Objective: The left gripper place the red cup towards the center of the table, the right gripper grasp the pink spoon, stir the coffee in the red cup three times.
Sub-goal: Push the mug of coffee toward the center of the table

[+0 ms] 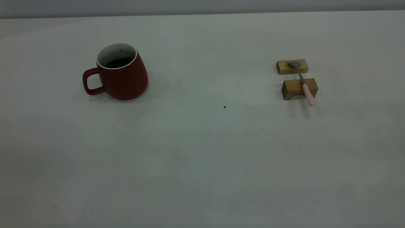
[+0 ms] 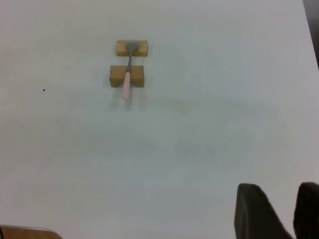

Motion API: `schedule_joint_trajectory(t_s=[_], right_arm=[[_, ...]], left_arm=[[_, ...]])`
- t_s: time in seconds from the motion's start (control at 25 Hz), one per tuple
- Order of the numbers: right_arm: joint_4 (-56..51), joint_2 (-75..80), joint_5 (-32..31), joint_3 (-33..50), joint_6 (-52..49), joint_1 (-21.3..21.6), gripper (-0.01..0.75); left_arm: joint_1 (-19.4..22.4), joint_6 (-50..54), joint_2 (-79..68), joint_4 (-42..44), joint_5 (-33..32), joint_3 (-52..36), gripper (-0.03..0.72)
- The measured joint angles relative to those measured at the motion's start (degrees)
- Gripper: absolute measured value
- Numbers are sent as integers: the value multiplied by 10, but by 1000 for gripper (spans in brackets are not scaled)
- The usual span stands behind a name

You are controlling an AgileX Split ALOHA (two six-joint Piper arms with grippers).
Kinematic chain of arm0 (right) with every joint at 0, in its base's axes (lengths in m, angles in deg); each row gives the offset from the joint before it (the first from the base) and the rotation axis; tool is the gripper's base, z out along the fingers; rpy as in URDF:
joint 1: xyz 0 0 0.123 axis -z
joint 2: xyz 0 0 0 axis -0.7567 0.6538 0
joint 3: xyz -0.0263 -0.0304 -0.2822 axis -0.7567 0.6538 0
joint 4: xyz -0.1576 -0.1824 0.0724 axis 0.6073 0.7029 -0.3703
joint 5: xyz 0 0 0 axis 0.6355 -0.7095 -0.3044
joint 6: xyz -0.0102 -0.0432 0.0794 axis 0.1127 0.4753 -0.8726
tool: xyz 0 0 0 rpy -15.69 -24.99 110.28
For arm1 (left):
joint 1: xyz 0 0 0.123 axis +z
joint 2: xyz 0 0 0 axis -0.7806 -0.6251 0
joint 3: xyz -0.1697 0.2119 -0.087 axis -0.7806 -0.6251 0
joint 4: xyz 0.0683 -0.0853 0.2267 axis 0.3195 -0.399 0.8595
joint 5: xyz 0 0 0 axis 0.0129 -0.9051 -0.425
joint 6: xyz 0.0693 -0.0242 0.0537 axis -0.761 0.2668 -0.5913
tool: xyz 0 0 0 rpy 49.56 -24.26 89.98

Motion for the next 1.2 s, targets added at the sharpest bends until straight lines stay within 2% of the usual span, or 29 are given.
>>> schedule_joint_trajectory(t_s=[0.48, 0.68, 0.84, 1.2], right_arm=[[0, 0, 0, 0, 0, 0, 237], [0, 0, 0, 0, 0, 0, 237], [0, 0, 0, 0, 0, 0, 237], [0, 0, 0, 0, 0, 0, 237]], left_arm=[[0, 11, -5, 9, -2, 7, 445], [0, 40, -97, 26, -8, 42, 446], [0, 40, -207, 33, 41, 47, 447], [0, 45, -494, 68, 231, 47, 447]])
